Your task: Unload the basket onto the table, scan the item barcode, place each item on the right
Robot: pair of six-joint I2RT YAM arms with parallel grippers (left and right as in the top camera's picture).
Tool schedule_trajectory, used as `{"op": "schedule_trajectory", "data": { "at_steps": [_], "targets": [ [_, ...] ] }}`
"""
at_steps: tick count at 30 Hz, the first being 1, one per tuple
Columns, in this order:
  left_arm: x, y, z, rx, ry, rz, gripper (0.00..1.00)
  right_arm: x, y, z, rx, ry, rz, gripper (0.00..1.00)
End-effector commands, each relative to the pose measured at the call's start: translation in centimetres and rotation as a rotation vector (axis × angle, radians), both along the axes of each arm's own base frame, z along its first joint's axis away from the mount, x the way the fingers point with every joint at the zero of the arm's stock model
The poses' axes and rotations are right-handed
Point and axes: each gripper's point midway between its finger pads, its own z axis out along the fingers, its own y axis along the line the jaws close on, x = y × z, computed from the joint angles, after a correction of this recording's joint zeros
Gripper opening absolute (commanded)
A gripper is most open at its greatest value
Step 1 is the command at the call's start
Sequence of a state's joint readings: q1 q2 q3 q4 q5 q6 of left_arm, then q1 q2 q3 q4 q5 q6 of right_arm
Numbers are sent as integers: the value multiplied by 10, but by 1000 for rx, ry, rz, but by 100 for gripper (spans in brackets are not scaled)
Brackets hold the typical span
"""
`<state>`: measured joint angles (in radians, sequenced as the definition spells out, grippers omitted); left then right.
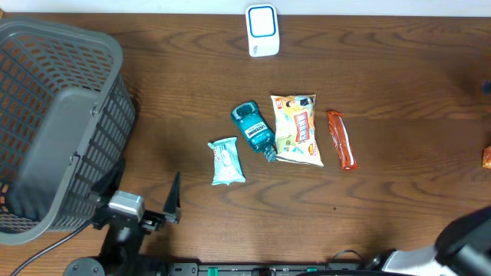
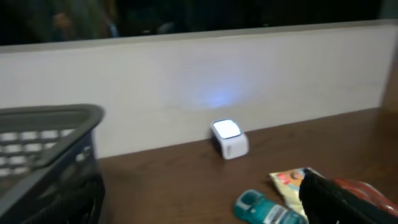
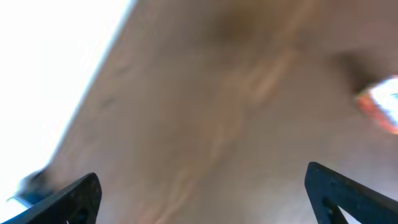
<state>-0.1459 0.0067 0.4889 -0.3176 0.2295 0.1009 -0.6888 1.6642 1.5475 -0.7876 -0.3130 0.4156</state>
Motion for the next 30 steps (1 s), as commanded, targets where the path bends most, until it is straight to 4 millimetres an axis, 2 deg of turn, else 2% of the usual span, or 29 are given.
{"op": "schedule_trajectory", "data": {
  "at_steps": [1,4,6,9,13,16,18,19,20,23,27,30],
  "targets": [
    [3,-15,-15,-26,36,-88,100,13,61,52,-45,-98,152,99],
    [10,-16,-34,-31,82,-87,99,11,98,59,-136,-39,187,99],
    [13,-16,-46,-31,109,-87,99,9,127,57,-203,26,225,99],
    [17,-17,-58,-28,138,-86,99,13,173,48,-214,64,335,99],
    [18,-17,-66,-25,162,-85,99,9,212,34,-197,119,442,99],
    [18,-17,-72,-23,187,-85,100,-1,227,22,-189,174,484,99],
    [17,-17,-82,-19,226,-84,99,-13,240,7,-173,239,524,79],
    [16,-17,-86,-17,242,-84,99,-16,243,2,-169,256,536,72],
    [15,-17,-91,-14,267,-83,99,-21,249,-9,-163,285,552,37],
    [14,-17,-100,-11,302,-82,99,-29,254,-32,-131,335,542,1],
    [10,-16,-115,-4,365,-80,99,-35,262,-66,-85,370,508,1],
    [5,-15,-131,4,438,-79,99,-38,275,-88,-64,370,547,1]
  ]
}}
